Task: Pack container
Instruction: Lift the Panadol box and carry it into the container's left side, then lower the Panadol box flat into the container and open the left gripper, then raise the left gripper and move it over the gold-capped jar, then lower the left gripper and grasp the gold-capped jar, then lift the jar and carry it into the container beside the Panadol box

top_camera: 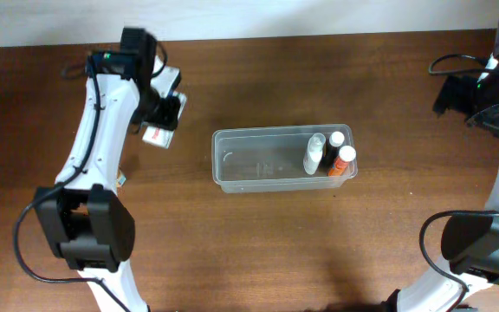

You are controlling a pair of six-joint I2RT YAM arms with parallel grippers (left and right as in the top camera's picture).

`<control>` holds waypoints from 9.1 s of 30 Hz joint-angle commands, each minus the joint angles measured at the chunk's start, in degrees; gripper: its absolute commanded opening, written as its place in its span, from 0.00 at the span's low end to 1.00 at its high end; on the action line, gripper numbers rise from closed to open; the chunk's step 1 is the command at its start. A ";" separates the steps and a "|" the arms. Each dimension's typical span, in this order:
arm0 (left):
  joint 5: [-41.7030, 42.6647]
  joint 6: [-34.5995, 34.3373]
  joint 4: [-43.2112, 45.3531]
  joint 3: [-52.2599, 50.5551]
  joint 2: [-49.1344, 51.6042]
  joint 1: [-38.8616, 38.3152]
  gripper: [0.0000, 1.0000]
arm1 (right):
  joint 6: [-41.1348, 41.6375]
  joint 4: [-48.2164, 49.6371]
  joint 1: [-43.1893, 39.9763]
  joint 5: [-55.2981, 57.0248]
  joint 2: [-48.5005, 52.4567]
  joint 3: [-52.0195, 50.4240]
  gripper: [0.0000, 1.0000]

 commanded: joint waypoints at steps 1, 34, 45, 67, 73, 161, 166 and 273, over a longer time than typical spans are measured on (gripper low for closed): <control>1.53 5.97 -3.80 6.14 0.39 -5.90 0.49 | 0.48 0.04 0.02 0.68 0.33 -0.31 0.98; 0.37 32.74 -0.55 -2.71 0.42 -28.15 0.47 | 0.48 0.04 0.02 0.68 0.33 -0.31 0.98; 0.22 32.74 7.65 -11.28 0.42 -25.62 0.47 | 0.48 0.04 0.02 0.68 0.33 -0.31 0.98; 0.63 39.17 13.92 -17.40 0.42 -25.62 0.47 | 0.48 0.04 0.02 0.68 0.33 -0.31 0.98; 0.61 40.44 14.29 -17.40 0.42 -25.62 0.47 | 0.48 0.04 0.02 0.68 0.33 -0.31 0.98; -3.21 -17.18 -18.69 4.61 1.01 17.51 0.76 | 0.48 0.02 0.02 0.68 0.33 -0.31 0.98; -3.21 -17.11 -8.76 -6.29 1.03 17.53 0.99 | 0.48 0.04 0.02 0.68 0.33 -0.31 0.98; 5.14 -7.58 4.90 -1.97 -15.17 -8.68 0.39 | 0.48 0.04 0.02 0.68 0.33 -0.31 0.98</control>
